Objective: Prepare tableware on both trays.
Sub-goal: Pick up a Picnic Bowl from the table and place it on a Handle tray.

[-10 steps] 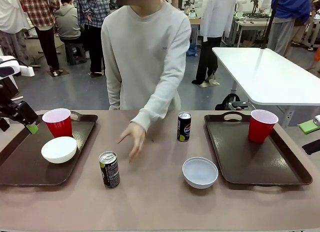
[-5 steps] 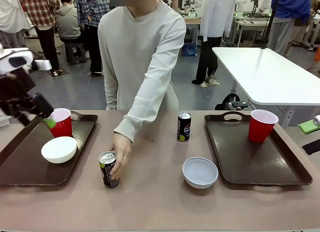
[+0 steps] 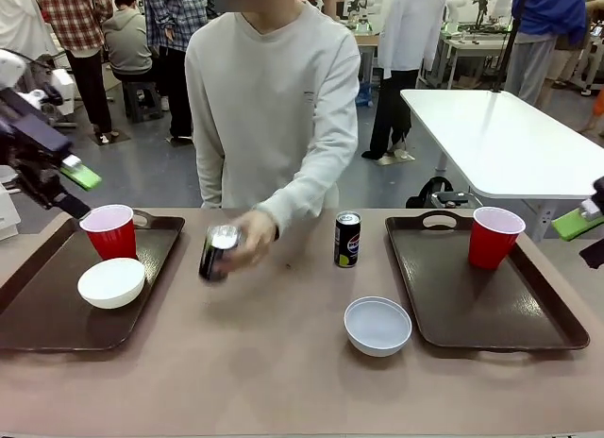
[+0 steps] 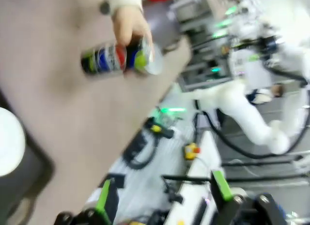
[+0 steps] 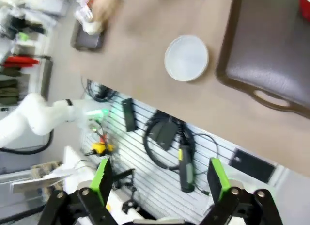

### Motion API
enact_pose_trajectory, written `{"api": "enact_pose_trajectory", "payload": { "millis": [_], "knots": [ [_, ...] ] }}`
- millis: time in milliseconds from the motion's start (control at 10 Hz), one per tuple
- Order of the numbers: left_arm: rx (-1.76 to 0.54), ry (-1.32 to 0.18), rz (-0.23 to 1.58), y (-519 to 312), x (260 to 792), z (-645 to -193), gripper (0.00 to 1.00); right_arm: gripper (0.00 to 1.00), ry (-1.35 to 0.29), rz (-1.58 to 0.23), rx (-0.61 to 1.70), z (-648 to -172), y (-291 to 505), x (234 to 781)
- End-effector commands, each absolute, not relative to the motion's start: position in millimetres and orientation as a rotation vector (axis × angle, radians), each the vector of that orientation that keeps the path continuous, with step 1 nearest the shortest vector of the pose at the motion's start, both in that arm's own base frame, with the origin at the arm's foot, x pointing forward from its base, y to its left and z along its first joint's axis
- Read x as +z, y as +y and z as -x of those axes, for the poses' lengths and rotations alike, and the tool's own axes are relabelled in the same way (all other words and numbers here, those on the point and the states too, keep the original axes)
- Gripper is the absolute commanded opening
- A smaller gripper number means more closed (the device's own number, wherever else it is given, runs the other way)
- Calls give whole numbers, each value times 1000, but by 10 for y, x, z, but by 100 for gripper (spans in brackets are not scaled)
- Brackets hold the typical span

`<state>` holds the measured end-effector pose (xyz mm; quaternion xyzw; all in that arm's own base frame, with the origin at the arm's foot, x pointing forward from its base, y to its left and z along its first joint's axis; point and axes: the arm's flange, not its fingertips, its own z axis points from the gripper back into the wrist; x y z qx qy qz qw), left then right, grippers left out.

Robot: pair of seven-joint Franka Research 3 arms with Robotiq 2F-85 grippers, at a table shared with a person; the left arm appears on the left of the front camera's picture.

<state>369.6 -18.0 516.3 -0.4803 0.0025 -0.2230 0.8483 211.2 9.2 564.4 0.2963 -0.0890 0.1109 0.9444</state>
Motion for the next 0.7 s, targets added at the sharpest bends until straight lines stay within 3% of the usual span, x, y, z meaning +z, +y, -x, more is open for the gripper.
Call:
{"api": "enact_pose_trajectory", "payload": {
  "millis": [0, 300, 600],
  "knots": [
    [-369, 11, 1143, 238, 5074, -3529, 100, 100, -112, -384, 222, -2110, 617, 5638],
    [-243, -144, 1232, 936, 4942, -3120, 100, 100, -63, -201, 167, -2300, 1222, 5443],
    [-161, -161, 1254, 1224, 4755, -2986, 100, 100, -237, -219, 123, -2525, 1687, 5226]
  ]
}}
